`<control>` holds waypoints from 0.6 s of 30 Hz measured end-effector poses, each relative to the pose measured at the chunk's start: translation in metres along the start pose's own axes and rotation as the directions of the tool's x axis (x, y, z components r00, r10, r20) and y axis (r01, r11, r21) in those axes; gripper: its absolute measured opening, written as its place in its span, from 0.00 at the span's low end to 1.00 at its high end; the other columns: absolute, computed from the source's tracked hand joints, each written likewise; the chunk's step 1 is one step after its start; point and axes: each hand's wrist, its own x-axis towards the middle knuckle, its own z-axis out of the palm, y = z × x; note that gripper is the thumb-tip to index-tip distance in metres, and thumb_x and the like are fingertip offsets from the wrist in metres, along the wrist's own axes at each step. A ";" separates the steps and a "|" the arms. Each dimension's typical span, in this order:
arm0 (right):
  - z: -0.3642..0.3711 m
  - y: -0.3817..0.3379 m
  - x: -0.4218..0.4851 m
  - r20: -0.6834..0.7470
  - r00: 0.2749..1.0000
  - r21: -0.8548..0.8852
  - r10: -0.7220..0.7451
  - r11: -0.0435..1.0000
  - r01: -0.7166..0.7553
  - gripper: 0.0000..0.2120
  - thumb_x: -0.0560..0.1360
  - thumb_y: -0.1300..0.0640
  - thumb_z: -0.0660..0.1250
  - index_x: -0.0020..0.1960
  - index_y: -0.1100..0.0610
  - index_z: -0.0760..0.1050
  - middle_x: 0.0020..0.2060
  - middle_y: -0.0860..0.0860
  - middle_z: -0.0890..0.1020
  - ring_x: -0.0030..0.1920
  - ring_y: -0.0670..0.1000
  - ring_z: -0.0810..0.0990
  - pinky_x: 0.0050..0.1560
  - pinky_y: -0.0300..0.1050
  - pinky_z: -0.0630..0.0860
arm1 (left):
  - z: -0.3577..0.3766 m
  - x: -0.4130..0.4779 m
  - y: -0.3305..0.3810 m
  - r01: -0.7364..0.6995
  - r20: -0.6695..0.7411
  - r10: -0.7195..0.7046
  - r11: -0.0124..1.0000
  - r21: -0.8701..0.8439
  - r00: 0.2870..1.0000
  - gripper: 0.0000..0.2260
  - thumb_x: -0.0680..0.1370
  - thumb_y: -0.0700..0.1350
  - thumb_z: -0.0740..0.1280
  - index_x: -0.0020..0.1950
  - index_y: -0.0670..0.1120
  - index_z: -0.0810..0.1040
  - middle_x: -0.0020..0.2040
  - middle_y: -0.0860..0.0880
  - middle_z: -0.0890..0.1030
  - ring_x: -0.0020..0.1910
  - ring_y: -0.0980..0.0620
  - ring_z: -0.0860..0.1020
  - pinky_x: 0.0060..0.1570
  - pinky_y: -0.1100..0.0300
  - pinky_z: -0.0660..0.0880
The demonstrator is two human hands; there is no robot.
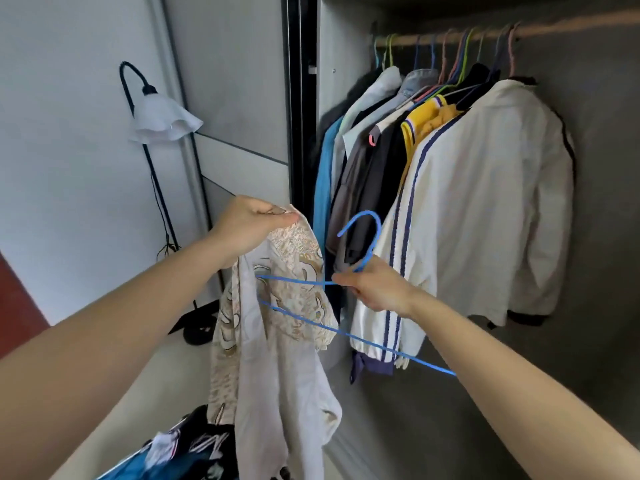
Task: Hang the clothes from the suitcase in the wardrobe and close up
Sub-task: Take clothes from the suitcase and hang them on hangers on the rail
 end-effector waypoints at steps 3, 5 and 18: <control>0.033 -0.011 0.014 -0.076 0.994 -0.163 -0.073 0.985 0.060 0.24 0.76 0.54 0.67 0.27 0.57 0.61 0.18 0.46 0.63 0.20 0.45 0.60 0.26 0.40 0.59 | -0.003 -0.020 0.004 0.021 -0.069 -0.022 1.000 -0.013 0.997 0.10 0.72 0.52 0.74 0.48 0.48 0.85 0.38 0.55 0.80 0.37 0.64 0.74 0.33 0.77 0.68; 0.042 -0.019 0.018 -0.146 0.979 -0.106 -0.143 0.986 0.129 0.21 0.76 0.55 0.66 0.28 0.59 0.63 0.20 0.49 0.63 0.22 0.47 0.60 0.26 0.40 0.60 | -0.013 -0.035 0.003 0.016 -0.006 -0.016 0.998 0.054 1.000 0.08 0.72 0.55 0.74 0.41 0.52 0.86 0.34 0.52 0.79 0.34 0.59 0.73 0.34 0.69 0.70; 0.095 -0.018 0.020 -0.137 0.891 0.066 -0.433 0.893 0.444 0.19 0.73 0.64 0.64 0.29 0.68 0.60 0.25 0.58 0.61 0.29 0.52 0.59 0.31 0.53 0.60 | -0.040 -0.069 -0.070 -0.222 0.289 -0.035 0.555 0.802 0.957 0.29 0.66 0.68 0.67 0.61 0.54 0.73 0.53 0.54 0.75 0.58 0.50 0.72 0.58 0.53 0.65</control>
